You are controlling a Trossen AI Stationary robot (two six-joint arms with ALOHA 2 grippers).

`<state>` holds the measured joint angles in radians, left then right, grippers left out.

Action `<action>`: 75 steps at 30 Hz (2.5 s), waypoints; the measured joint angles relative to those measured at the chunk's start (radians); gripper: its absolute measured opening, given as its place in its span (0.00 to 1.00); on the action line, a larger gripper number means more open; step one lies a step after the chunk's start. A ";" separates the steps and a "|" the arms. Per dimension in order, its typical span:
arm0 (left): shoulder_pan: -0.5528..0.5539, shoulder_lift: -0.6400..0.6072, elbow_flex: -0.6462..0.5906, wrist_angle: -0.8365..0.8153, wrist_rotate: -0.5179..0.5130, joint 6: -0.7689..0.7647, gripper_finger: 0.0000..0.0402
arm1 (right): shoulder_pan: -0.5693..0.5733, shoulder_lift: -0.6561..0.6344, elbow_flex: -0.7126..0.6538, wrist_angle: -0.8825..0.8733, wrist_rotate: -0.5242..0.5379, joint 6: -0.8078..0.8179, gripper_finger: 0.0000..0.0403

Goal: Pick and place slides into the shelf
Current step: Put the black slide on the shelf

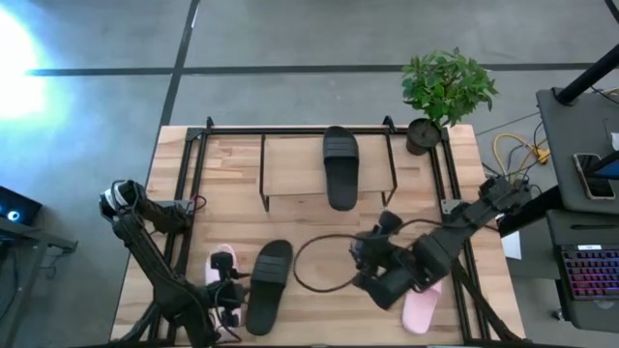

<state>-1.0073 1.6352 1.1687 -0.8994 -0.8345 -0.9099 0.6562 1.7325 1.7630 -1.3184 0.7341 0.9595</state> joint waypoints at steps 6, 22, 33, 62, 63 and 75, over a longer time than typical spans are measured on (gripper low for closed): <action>0.017 0.000 0.019 0.061 0.061 -0.014 0.36 | 0.109 0.000 0.000 -0.209 0.008 0.154 0.49; 0.121 0.133 0.242 0.045 0.240 -0.020 0.36 | 0.270 -0.012 -0.084 -0.253 0.017 0.193 0.49; 0.055 0.130 0.325 -0.022 0.301 -0.180 0.44 | 0.269 -0.016 -0.097 -0.253 -0.027 0.185 0.49; 0.156 0.458 0.355 -0.410 -0.003 -0.210 0.56 | 0.268 -0.016 -0.163 -0.252 -0.106 0.297 0.49; 0.169 0.458 0.349 -0.408 -0.010 -0.210 0.56 | 0.268 -0.017 -0.163 -0.253 -0.105 0.298 0.49; 0.273 0.458 0.275 -0.318 -0.005 -0.016 0.40 | 0.268 -0.017 -0.163 -0.253 -0.113 0.350 0.49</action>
<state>-0.7341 2.0930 1.4441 -1.2177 -0.8393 -0.9256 0.9245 1.7157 1.6000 -1.5711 0.6216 1.3094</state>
